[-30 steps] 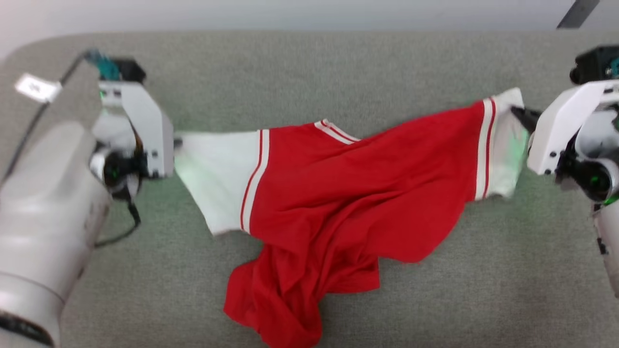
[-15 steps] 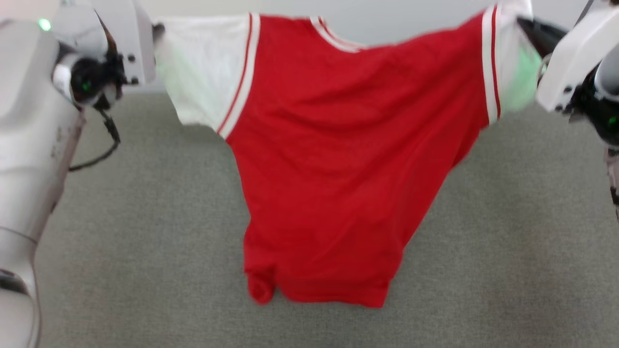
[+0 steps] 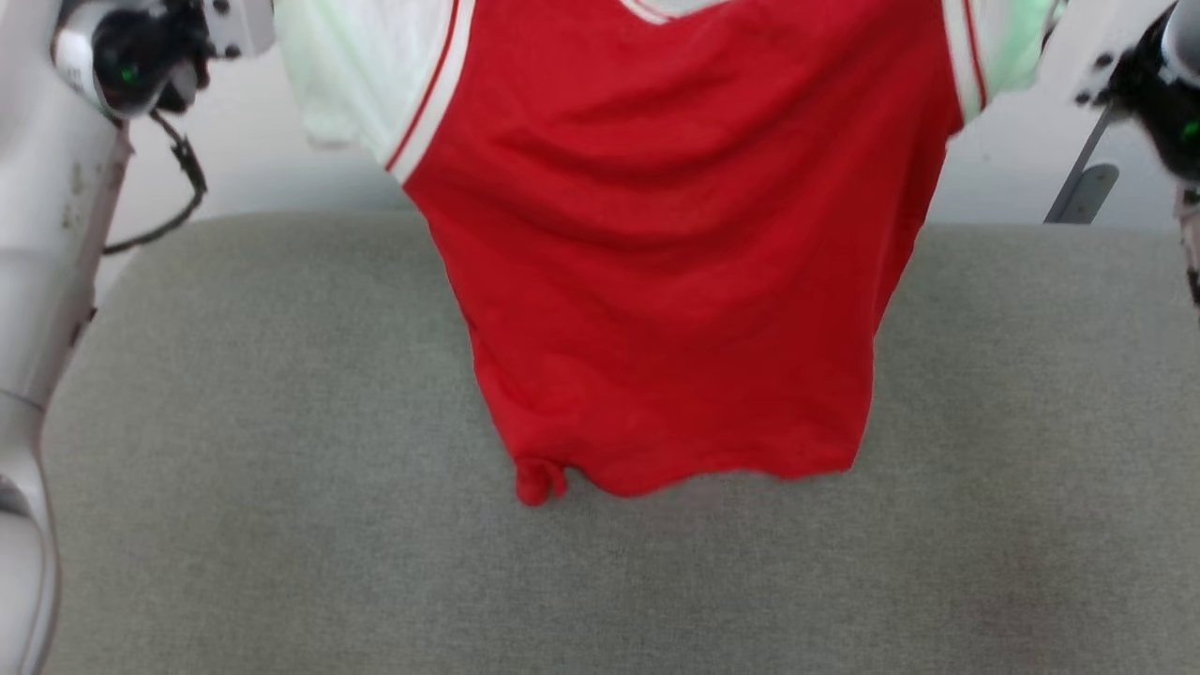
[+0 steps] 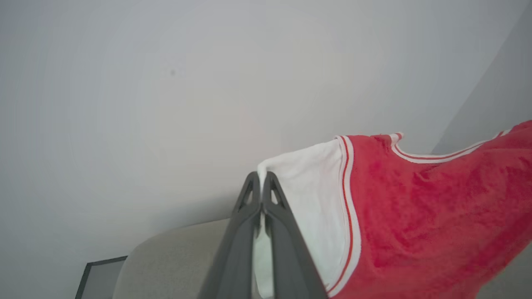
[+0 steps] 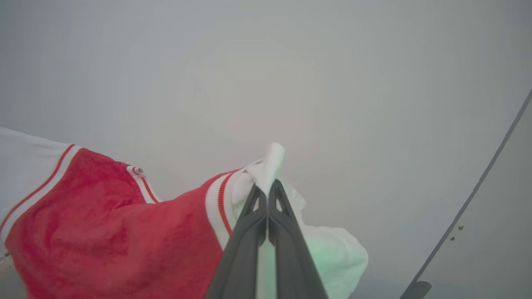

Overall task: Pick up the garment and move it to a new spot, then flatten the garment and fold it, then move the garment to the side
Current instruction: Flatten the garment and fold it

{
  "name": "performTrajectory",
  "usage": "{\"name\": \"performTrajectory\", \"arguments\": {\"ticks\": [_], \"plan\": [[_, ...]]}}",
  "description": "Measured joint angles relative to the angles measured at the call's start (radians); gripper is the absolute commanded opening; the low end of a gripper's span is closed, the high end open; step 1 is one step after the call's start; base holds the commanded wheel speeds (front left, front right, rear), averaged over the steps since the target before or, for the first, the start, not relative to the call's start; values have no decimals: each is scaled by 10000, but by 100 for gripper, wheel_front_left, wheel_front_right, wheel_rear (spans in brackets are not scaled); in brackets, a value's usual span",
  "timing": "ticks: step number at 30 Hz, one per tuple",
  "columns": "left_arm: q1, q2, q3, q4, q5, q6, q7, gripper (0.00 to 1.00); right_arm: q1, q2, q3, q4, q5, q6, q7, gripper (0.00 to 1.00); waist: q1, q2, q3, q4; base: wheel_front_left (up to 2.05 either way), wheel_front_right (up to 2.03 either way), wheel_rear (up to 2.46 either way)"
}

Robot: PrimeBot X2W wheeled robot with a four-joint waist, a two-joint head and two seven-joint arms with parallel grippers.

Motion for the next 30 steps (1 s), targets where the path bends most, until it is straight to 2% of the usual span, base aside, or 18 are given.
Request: {"name": "performTrajectory", "arguments": {"ticks": [7,13,17,21,24,26,30], "plan": [[-917,-282,-81,320,426,-6,-1024,0,-1512,-29,489,1087,-648,2,-1584,0,0,0,837,16,0,0,0],[-2419,-499,52,635,897,286,-2518,0,-3364,-27,811,2182,-1847,2,-4159,0,0,0,1937,-12,0,0,0],[-3290,-621,153,878,1260,449,-3985,0,-4371,-8,708,3041,-3041,2,-5910,0,0,0,2742,-31,0,0,0],[-3743,-811,163,1068,1523,341,-5484,0,-5104,-15,359,3390,-4429,2,-6418,0,0,0,3493,-17,0,0,0],[-3793,-895,150,1256,1595,171,-6485,0,-5129,29,102,2928,-5311,2,-6460,0,1,0,4003,28,0,0,0],[-3731,-922,92,1411,1651,82,-6838,0,-4857,127,42,2823,-5672,2,-6485,0,0,0,4292,79,0,0,0],[-2863,-1070,-125,1770,1662,-50,-7070,0,-3776,203,128,3064,-5695,2,-6477,0,0,0,4623,252,0,0,0]]}}
